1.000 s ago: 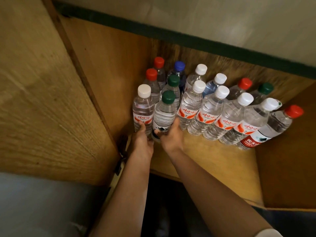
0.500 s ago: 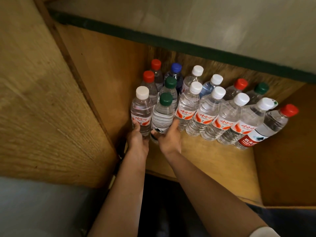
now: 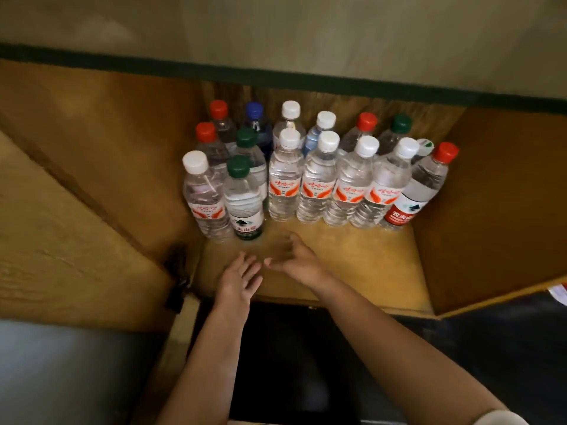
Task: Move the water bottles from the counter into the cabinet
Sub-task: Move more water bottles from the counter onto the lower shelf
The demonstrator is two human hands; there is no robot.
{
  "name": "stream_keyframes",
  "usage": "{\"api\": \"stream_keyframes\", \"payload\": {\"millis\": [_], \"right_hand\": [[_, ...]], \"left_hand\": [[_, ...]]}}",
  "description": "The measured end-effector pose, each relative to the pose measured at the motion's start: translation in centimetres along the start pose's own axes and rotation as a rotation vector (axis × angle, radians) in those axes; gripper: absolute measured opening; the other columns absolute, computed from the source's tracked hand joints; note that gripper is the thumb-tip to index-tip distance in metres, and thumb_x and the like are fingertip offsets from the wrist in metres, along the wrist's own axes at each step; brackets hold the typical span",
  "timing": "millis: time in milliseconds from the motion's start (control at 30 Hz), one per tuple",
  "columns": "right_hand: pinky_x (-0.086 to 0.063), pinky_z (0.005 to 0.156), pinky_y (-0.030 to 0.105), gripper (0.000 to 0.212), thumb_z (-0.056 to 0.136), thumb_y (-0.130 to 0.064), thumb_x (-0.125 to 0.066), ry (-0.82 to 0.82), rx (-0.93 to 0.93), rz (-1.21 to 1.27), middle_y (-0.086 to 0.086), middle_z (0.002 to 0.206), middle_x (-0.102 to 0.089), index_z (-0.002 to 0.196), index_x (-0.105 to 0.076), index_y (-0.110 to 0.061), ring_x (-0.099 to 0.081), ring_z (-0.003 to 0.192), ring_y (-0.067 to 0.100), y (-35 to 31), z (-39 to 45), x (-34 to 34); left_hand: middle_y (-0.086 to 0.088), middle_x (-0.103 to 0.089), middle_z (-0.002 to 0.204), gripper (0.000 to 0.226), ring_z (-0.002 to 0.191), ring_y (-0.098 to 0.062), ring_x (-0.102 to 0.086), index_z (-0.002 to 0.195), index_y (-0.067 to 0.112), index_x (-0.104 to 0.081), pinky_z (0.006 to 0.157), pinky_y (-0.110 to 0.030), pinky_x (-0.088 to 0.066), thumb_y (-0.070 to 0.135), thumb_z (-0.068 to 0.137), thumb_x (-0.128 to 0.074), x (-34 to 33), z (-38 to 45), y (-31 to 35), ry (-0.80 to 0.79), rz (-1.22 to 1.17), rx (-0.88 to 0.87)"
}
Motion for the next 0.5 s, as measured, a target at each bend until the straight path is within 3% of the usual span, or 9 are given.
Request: {"api": "stream_keyframes", "payload": {"millis": [67, 133, 200, 267, 367, 500], "right_hand": [[-0.041, 0.08, 0.016, 0.057, 0.078, -0.028, -0.07, -0.018, -0.024, -0.004, -0.01, 0.108, -0.057, 0.129, -0.046, -0.02, -0.055, 0.104, 0.008, 3.0, -2.5, 1.8], [-0.043, 0.067, 0.009, 0.043, 0.081, -0.021, -0.068, -0.034, -0.04, 0.061, -0.015, 0.087, -0.055, 0.122, -0.053, -0.016, -0.055, 0.08, -0.002, 6.3, -5.6, 3.8], [-0.04, 0.064, 0.009, 0.033, 0.083, -0.016, -0.066, -0.047, -0.066, 0.085, -0.013, 0.082, -0.056, 0.114, -0.055, -0.017, -0.052, 0.073, -0.003, 9.5, -8.7, 5.8], [-0.038, 0.064, 0.009, 0.026, 0.085, -0.013, -0.064, -0.054, -0.084, 0.096, -0.009, 0.082, -0.059, 0.106, -0.055, -0.023, -0.053, 0.07, -0.004, 12.5, -12.0, 8.5], [-0.041, 0.064, 0.008, 0.026, 0.086, -0.013, -0.062, -0.001, -0.119, 0.081, -0.008, 0.083, -0.062, 0.104, -0.054, -0.029, -0.057, 0.068, -0.008, 16.4, -16.6, 13.7], [-0.046, 0.068, 0.012, 0.027, 0.087, -0.011, -0.059, 0.162, -0.165, 0.132, -0.003, 0.089, -0.065, 0.102, -0.055, -0.033, -0.061, 0.077, 0.003, 20.3, -21.7, 21.4]], "left_hand": [[-0.008, -0.062, 0.118, 0.031, 0.106, -0.022, -0.058, 0.127, 0.012, -0.049, 0.091, -0.035, -0.043, 0.019, 0.098, -0.039, 0.3, -1.2, -2.6, -0.014, 0.2, 0.004], [0.001, -0.071, 0.088, 0.018, 0.081, -0.017, -0.06, 0.109, 0.017, -0.057, 0.074, -0.031, -0.045, 0.017, 0.096, -0.045, 0.0, -2.7, -5.4, -0.027, 0.358, 0.008], [0.004, -0.07, 0.07, 0.013, 0.066, -0.014, -0.06, 0.094, 0.02, -0.061, 0.065, -0.029, -0.045, 0.016, 0.094, -0.048, -0.9, -4.2, -8.1, -0.07, 0.516, 0.024], [0.003, -0.069, 0.067, 0.016, 0.052, -0.008, -0.06, 0.088, 0.022, -0.061, 0.058, -0.025, -0.043, 0.013, 0.093, -0.049, -2.6, -5.7, -11.1, -0.127, 0.698, 0.042], [0.0, -0.067, 0.075, 0.019, 0.056, -0.008, -0.059, 0.088, 0.024, -0.061, 0.058, -0.022, -0.043, 0.013, 0.094, -0.048, -6.5, -8.3, -15.2, -0.252, 0.938, 0.013], [0.0, -0.066, 0.086, 0.018, 0.071, -0.011, -0.057, 0.102, 0.021, -0.061, 0.064, -0.019, -0.043, 0.013, 0.095, -0.046, -12.6, -11.3, -20.6, -0.46, 1.166, -0.037]]}}
Point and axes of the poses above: each hand's wrist, its own z-axis towards the middle knuckle, its own x-axis out of the back of the hand, y = z × x, the point moved 8 cm from there along z, towards the middle knuckle
